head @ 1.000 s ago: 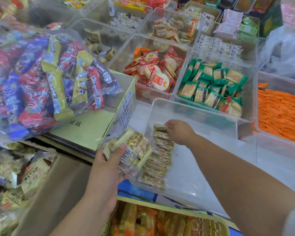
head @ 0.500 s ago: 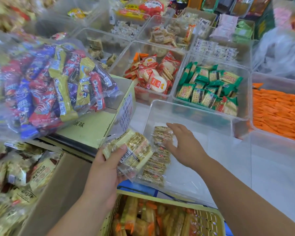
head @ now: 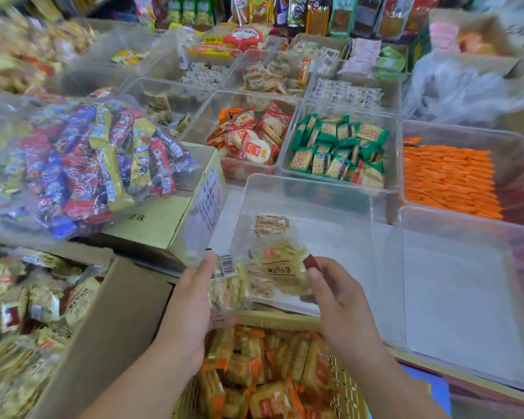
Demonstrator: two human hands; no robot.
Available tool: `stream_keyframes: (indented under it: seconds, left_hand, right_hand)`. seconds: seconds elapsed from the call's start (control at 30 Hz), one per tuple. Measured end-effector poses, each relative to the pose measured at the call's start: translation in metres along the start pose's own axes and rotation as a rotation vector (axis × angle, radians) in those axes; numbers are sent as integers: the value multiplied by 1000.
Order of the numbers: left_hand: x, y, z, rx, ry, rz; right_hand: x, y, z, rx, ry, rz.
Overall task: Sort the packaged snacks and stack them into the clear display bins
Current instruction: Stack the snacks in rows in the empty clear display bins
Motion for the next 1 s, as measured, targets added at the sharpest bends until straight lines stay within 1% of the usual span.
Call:
stream_keyframes:
  seconds: [0.07, 0.13, 0.23, 0.3, 0.33, 0.37, 0.43, 0.47, 0.53, 0.57, 0.6, 0.67, 0.7, 0.73, 0.77, 0.83, 0.87, 0.93, 1.0]
  left_hand:
    - [-4, 9, 4, -34, -29, -6]
    - [-10, 14, 1, -24, -39, -71]
    - [-16, 21, -2, 8, -20, -147]
    - [-18, 20, -2, -23, -23, -172]
    - [-18, 19, -2, -56, -21, -157]
    - [-16, 18, 0, -106, -25, -124]
    - [-11, 19, 10, -268, -89, -36]
    - [-9, 20, 15, -345, -148, -6]
    - [-13, 21, 24, -498, -279, -2]
    - [-17, 22, 28, -582, -347, -8]
    - [-22, 22, 31, -662, -410, -7]
    - [-33, 20, 38, -784, -482, 8]
    - [-38, 18, 41, -848, -515, 24]
    - [-43, 17, 45, -909, -548, 40]
    - [-47, 14, 47, -947, -563, 42]
    - [-57, 3, 47, -1001, -593, -19]
    - [-63, 0, 45, -1055, -623, -66]
    - [-73, -6, 39, -1161, -685, -172]
    - [-77, -14, 38, -1189, -709, -250]
  right_hand:
    - [0, 9, 4, -148, -189, 13]
    - [-3, 16, 3, -202, -258, -23]
    - [-10, 23, 0, -213, -316, -74]
    - [-12, 23, -4, -182, -287, -72]
    - [-11, 23, -5, -155, -238, -45]
    - [-9, 23, -6, -129, -158, 3]
    - [-1, 21, -6, -89, 23, 100]
    - [-1, 20, -5, -91, 56, 111]
    - [-9, 17, -4, -151, 24, 40]
    - [-15, 15, -5, -176, 34, -9]
    - [-19, 11, -6, -176, 94, -33]
    - [-18, 3, -9, -146, 239, 21]
    - [-15, -1, -11, -144, 251, 73]
    - [-12, -5, -11, -165, 212, 112]
    - [-12, -9, -9, -234, 113, 112]
    - [-24, -18, -4, -453, -191, -6]
    - [-30, -22, -4, -521, -335, -80]
    - [-35, -34, -2, -567, -520, -197]
    - [-36, -46, 1, -579, -655, -210]
Point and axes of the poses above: each hand's wrist, its own y-axis away from the middle knuckle, its own x-axis out of the back of the hand, z = x × y, the point moved 5 cm from there along -y, towards the middle knuckle, and after that the axes turned 3 degrees about y, right-handed, at the moved point
